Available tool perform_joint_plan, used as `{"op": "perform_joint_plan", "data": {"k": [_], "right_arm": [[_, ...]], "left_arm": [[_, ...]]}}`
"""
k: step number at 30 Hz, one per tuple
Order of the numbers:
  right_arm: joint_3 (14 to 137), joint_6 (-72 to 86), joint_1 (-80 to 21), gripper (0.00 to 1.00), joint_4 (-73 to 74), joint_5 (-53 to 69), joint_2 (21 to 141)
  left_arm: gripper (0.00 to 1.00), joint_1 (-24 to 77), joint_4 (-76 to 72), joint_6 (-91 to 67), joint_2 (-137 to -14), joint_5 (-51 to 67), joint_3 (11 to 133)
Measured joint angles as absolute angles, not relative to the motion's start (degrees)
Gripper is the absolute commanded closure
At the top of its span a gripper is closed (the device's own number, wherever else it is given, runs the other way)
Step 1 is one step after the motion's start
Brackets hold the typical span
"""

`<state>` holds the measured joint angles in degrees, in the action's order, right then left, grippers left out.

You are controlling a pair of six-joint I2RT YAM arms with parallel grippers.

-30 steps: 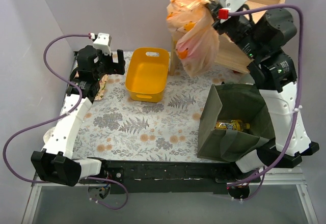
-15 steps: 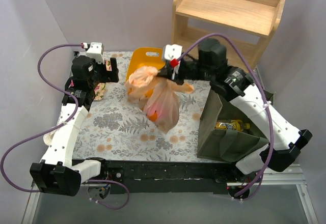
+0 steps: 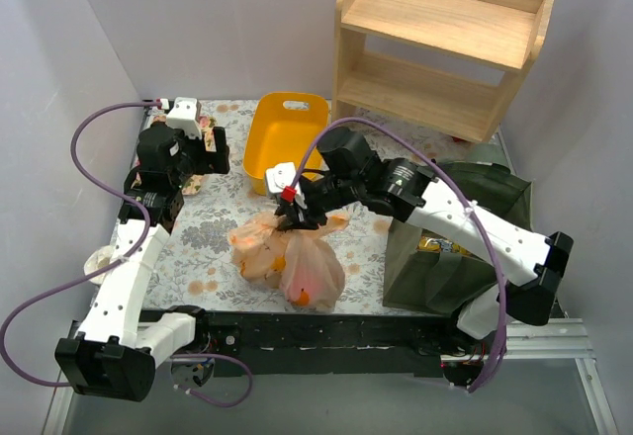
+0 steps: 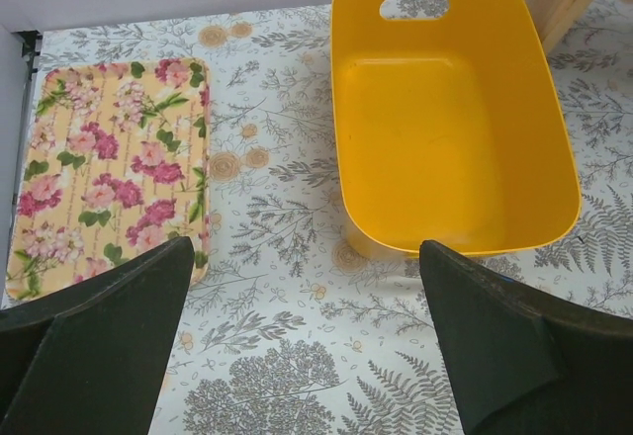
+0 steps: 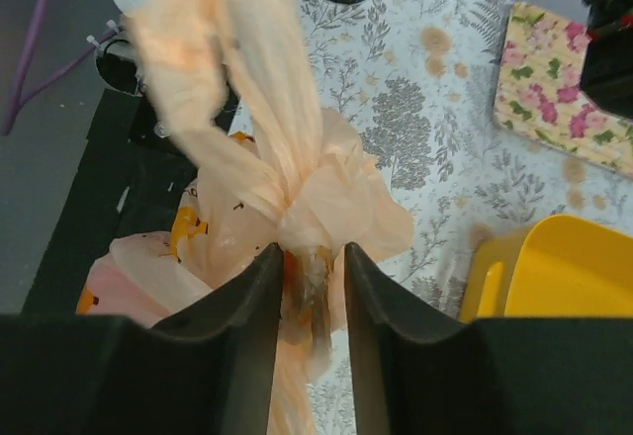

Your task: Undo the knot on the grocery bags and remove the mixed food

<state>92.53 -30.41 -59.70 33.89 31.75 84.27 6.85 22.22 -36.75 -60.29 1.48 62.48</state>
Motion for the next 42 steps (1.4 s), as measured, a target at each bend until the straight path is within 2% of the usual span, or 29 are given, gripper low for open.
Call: {"op": "perform_joint_plan", "data": {"k": [2,3,9,16,20,25,28,30,35,42], "right_arm": [[92.62,-30.68,-59.99,0.15,34.52,31.55,86.11],[92.92,-30.46,-59.99,0.14,35.51,31.31,87.0],[90.72,-30.59,-60.01,0.14,40.82,26.44,86.48],[73.21,-33.91,-59.99,0.15,46.85,19.49,72.29],[63.66,-38.02,-59.96,0.16,50.33,15.57,70.08],[50.33,-42.24,-59.86,0.21,51.44,8.29,68.82],[43.57,-44.97,-58.94,0.29,52.73,3.11,65.6],[40.77,-46.59,-56.95,0.29,52.64,1.74,63.59],[42.17,-48.16,-50.04,0.19,55.0,2.98,62.54],[61.12,-42.54,-48.8,0.16,51.9,17.02,71.85]], "left_arm": [[0.02,6.83,22.15,-36.64,-59.07,1.67,61.76],[0.02,6.83,22.15,-36.64,-58.7,1.91,61.54],[0.02,6.81,22.24,-36.67,-58.7,6.9,61.32],[0.02,6.74,25.28,-34.98,-61.56,19.35,61.25],[0.02,6.74,28.69,-32.51,-62.11,23.53,60.77],[0.02,6.74,34.2,-27.09,-63.37,26.2,60.8],[0.02,6.74,38.57,-22.35,-64.45,26.59,60.8],[0.02,6.9,41.43,-19.7,-64.71,26.22,60.8],[0.02,11.27,47.24,-16.86,-64.42,21.78,59.68],[0.02,15.0,47.81,-19.27,-63.37,16.25,57.47]]}}
